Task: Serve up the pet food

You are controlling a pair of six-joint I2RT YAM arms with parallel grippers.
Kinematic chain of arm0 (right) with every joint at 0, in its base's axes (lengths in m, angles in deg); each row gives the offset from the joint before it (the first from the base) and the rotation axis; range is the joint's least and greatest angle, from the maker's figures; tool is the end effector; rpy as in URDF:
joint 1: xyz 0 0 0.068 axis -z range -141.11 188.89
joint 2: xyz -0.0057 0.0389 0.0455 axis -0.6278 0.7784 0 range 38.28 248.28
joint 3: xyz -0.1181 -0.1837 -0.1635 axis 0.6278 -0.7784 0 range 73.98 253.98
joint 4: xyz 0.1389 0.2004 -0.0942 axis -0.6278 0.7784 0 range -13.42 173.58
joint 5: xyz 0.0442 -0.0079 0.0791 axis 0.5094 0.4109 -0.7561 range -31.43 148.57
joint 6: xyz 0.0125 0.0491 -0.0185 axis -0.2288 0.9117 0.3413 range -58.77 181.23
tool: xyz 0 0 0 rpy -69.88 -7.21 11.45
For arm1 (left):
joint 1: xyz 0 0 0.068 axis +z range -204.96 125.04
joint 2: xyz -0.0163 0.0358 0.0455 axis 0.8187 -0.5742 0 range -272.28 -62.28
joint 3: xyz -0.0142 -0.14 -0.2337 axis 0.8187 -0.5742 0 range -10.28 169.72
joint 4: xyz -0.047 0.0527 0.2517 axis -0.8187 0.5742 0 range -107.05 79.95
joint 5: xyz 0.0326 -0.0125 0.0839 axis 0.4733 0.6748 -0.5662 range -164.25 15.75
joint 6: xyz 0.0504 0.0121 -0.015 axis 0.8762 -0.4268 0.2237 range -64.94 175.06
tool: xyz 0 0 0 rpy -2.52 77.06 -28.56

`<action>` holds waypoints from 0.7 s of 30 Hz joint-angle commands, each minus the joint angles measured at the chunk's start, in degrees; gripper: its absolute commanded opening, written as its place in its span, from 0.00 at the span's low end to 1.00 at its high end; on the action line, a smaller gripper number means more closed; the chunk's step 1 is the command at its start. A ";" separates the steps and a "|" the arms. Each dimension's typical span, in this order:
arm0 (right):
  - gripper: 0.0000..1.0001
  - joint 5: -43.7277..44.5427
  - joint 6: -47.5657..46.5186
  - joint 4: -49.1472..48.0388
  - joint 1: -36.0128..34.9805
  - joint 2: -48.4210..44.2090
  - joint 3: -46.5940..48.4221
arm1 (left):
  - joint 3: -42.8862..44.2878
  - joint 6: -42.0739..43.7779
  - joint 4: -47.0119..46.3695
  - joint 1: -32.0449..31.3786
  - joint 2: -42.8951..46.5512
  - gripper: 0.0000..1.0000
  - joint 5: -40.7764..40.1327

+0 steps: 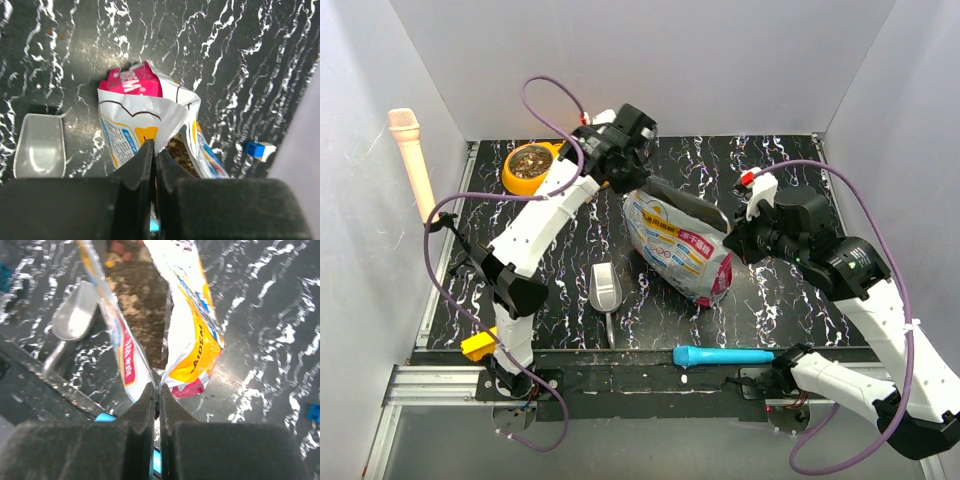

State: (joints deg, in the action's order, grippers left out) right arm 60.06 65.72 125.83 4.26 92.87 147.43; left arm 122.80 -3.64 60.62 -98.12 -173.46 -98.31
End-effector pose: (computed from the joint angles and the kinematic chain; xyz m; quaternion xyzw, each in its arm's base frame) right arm 0.1438 0.0980 0.4092 -0.2193 0.8395 0.1558 0.4720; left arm 0.2872 -0.2495 0.4187 -0.1871 0.9178 -0.0980 0.3361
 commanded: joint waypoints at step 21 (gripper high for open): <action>0.01 -10.46 -0.80 2.25 0.09 3.77 5.39 | -15.31 -29.46 -1.30 21.63 15.20 0.92 47.35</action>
State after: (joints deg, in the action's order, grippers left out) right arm 49.55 66.59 127.52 4.02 96.89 150.51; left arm 109.14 -26.74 59.31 -75.69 -158.03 -57.32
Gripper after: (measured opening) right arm 0.042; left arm 0.919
